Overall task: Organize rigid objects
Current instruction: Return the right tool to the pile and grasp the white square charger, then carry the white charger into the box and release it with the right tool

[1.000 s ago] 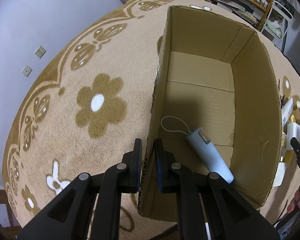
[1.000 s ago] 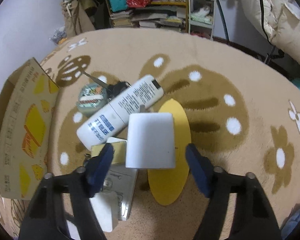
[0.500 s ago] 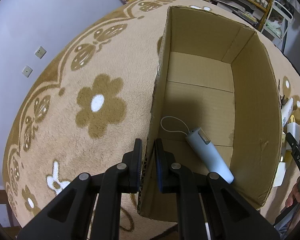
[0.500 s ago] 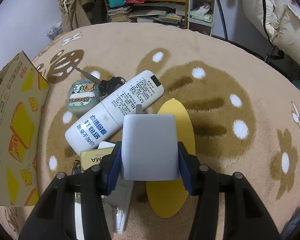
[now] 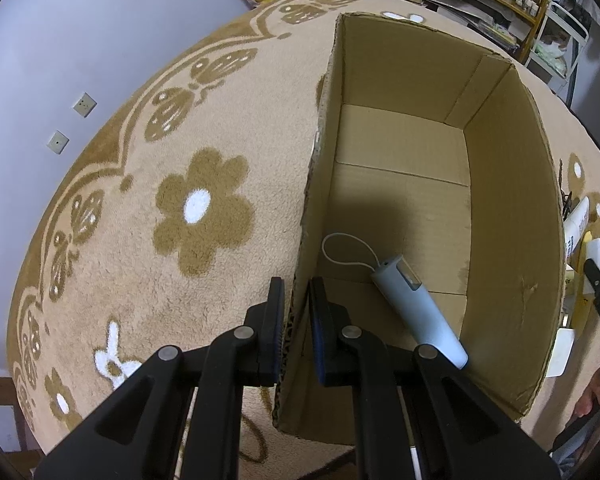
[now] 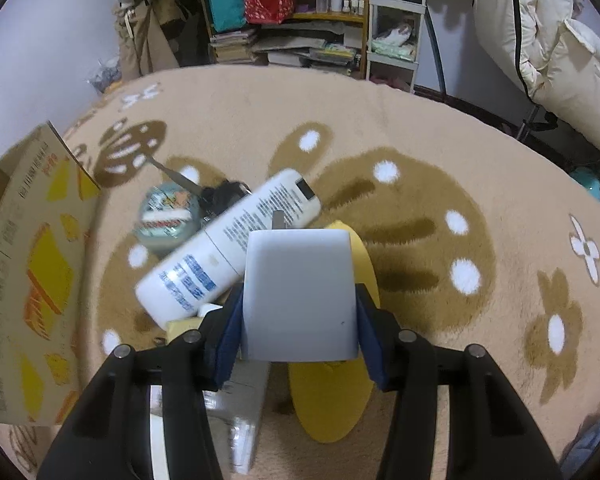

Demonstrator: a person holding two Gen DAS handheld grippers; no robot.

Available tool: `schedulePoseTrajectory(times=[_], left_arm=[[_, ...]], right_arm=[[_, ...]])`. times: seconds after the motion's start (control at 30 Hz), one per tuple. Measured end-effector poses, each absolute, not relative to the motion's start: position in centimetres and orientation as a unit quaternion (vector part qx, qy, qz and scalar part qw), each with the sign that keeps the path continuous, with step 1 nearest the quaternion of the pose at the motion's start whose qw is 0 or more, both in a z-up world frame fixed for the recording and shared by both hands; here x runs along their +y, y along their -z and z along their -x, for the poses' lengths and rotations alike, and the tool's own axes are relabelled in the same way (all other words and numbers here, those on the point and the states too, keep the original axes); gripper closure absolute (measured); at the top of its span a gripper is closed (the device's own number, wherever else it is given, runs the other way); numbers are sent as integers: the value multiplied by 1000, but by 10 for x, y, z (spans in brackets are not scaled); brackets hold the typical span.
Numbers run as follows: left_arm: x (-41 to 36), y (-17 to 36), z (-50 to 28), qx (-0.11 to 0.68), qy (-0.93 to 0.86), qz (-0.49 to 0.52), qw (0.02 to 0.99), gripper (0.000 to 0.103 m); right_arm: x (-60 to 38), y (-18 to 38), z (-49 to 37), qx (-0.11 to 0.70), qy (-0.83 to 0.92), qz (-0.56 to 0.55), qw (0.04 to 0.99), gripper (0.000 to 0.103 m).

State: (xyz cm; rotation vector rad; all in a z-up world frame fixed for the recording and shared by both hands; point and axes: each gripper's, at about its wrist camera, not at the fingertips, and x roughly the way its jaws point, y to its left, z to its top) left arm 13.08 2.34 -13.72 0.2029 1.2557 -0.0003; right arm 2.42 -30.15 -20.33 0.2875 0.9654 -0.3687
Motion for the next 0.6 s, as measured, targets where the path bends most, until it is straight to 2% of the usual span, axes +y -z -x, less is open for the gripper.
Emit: schedulePoseTrajectory(times=[0.6], left_arm=[[26,137,-132,589,6,-92,803,92]], right_arm=[[-216,113,-54,356,36,-112,927,48]])
